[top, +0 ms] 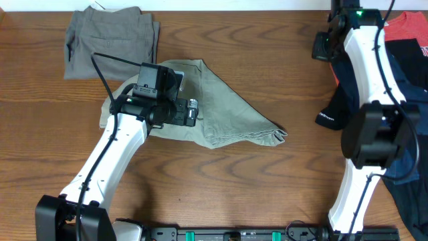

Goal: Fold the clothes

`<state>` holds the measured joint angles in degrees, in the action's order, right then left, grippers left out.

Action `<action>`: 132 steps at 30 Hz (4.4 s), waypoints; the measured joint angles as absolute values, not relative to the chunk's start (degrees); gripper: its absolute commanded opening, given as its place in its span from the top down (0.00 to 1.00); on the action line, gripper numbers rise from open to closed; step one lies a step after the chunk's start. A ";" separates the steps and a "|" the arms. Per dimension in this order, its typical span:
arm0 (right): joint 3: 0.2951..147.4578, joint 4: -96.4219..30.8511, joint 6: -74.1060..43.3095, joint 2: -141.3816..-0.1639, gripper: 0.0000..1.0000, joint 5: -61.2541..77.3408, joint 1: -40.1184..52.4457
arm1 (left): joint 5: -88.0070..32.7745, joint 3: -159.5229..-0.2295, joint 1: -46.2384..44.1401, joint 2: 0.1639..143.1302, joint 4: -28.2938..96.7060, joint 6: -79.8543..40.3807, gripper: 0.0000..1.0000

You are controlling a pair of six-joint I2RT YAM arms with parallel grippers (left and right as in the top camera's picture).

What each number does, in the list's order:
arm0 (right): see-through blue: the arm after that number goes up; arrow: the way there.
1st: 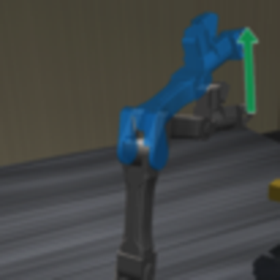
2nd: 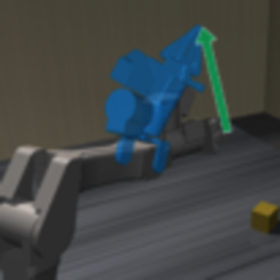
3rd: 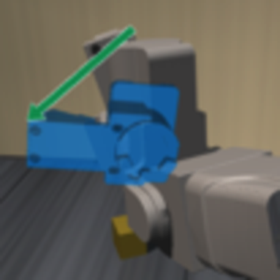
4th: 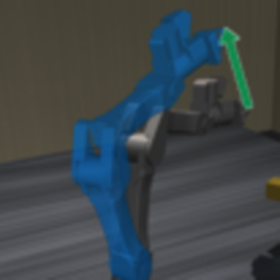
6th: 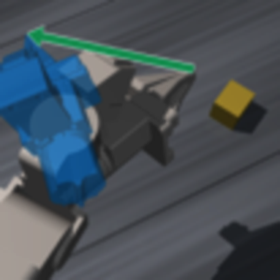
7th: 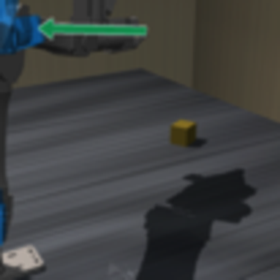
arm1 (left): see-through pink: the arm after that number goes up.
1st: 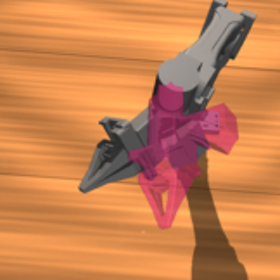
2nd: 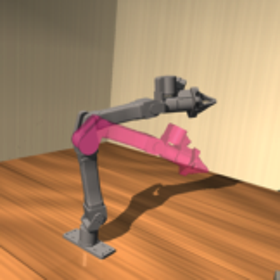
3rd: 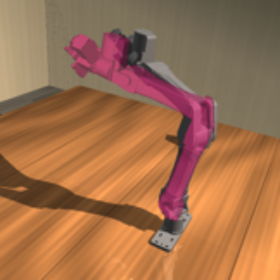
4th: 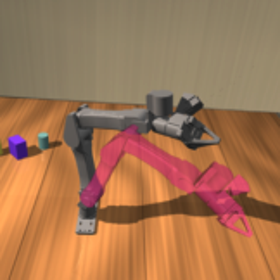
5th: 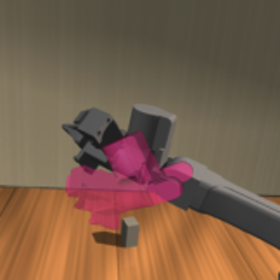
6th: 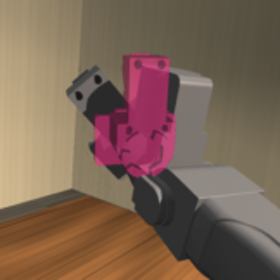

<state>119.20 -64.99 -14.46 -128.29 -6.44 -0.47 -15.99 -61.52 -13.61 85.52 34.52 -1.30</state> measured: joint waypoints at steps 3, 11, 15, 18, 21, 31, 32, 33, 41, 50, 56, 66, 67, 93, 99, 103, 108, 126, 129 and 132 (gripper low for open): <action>119.20 -65.04 -14.24 -132.55 0.99 -7.22 -1.17 | -16.01 -61.52 -13.61 85.52 34.52 -1.30 0.02; 118.89 -64.20 -13.30 -140.44 0.99 -7.60 -4.10 | -16.16 -61.52 -13.61 85.52 34.52 -1.30 0.02; 118.87 -63.59 -12.67 -140.42 0.99 -7.57 -7.11 | -16.16 -61.52 -13.61 85.52 34.50 -1.32 0.02; 118.87 -63.57 -11.73 -140.42 0.99 -7.49 -9.65 | -16.16 -61.52 -13.61 85.52 34.50 -1.30 0.02; 118.87 -63.40 -10.76 -140.44 0.99 -6.94 -11.99 | -16.16 -61.52 -13.61 85.52 34.52 -1.32 0.02; 118.87 -61.06 -10.28 -140.90 0.99 -9.50 -16.88 | -16.16 -61.52 -13.61 85.52 34.50 -1.30 0.02; 118.87 -60.97 -10.28 -140.97 0.99 -10.35 -17.58 | -16.16 -61.52 -13.61 85.52 34.52 -1.32 0.02; 118.91 -61.01 -10.31 -141.01 0.99 -11.35 -18.48 | -16.16 -61.52 -13.61 85.52 34.50 -1.30 0.02; 125.34 -66.54 -10.46 -142.50 0.99 -14.85 -25.04 | -16.16 -61.52 -13.61 85.52 34.52 -1.32 0.02; 142.89 -76.99 -10.48 -142.50 0.99 -7.35 -25.43 | -16.16 -61.52 -13.61 85.52 34.52 -1.32 0.02; 148.16 -87.00 -10.52 -138.67 0.99 1.56 -22.92 | -16.16 -61.52 -13.58 85.52 34.52 -1.32 0.02; 142.78 -97.06 -13.56 -137.08 0.99 3.46 -15.20 | -16.16 -61.52 -13.61 85.52 34.50 -1.32 0.02; 140.99 -97.01 -14.39 -137.08 0.99 2.85 -14.09 | -16.16 -61.52 -13.58 85.52 34.50 -1.32 0.02; 107.39 -83.33 -26.85 -137.08 0.99 -10.87 -11.62 | -16.16 -61.52 -13.61 85.52 34.50 -1.32 0.02; 103.11 -79.94 -29.10 -135.46 0.99 -12.91 -14.94 | -16.16 -61.52 -13.61 85.52 34.50 -1.32 0.02; 102.02 -78.78 -30.65 -134.93 0.99 -15.31 -17.34 | -16.16 -61.52 -13.61 85.52 34.52 -1.32 0.02; 101.60 -78.04 -33.34 -134.93 0.99 -19.42 -19.94 | -16.16 -61.52 -13.61 85.52 34.52 -1.32 0.02; 108.20 -77.08 -35.38 -133.69 0.99 -19.18 -31.81 | -16.16 -61.52 -13.61 85.52 34.52 -1.32 0.02; 110.43 -76.79 -34.09 -129.32 0.99 -16.71 -31.64 | -16.16 -61.52 -13.61 85.52 34.50 -1.32 0.02; 112.66 -75.37 -31.94 -122.30 0.97 -13.19 -31.35 | -16.16 -61.52 -13.61 85.52 34.52 -1.32 0.02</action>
